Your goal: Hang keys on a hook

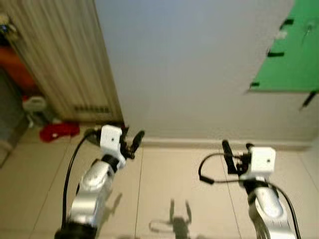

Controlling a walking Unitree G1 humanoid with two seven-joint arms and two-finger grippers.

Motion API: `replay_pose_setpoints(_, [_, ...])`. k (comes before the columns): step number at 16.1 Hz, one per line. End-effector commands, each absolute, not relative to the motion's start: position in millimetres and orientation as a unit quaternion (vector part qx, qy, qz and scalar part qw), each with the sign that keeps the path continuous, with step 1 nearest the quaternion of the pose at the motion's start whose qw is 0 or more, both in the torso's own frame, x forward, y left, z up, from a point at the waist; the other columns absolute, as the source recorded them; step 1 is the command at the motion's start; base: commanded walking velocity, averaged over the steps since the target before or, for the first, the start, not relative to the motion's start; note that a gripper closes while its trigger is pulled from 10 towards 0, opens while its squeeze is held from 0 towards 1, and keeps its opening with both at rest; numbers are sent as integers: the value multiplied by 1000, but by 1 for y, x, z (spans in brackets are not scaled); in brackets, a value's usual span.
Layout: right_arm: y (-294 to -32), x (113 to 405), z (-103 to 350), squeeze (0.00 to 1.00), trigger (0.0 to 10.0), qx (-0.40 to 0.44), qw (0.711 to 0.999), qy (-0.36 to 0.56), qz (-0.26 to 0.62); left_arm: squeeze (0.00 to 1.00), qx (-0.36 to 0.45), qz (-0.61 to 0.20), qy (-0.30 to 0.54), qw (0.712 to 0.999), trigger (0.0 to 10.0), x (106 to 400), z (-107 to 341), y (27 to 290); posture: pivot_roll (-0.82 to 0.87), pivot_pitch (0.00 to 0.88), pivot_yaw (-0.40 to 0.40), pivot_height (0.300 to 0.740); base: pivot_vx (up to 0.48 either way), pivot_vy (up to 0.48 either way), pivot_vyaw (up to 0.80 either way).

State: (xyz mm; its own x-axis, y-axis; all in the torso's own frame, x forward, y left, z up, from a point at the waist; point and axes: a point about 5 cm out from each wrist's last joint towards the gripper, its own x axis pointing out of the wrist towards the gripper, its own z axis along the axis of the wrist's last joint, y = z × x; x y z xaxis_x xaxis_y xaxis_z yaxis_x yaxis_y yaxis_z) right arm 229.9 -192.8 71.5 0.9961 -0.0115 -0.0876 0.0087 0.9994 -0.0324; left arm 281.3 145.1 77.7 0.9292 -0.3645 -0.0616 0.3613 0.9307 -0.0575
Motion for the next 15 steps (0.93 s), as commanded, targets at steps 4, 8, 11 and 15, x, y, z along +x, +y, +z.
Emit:
replay_pose_setpoints(4, [-194,236,70,0,10000,-30,998,60,2,0,-19,-183,39,982,10000,284,76,146,-116,0,21,740,0,0,-302])
replay_pose_setpoints(8, [-192,238,72,0,10000,-18,999,45,12,0,-36,-211,25,977,10000,286,80,144,-114,0,19,740,92,0,-800])
replay_pose_setpoints(11, [-191,239,72,0,10000,-17,999,44,13,0,-20,-227,7,974,10000,288,84,140,-118,0,24,740,446,0,-800])
replay_pose_setpoints(15, [-190,239,71,0,10000,-12,999,40,10,0,-5,-257,0,966,10000,291,87,133,-127,0,35,740,383,-284,-800])
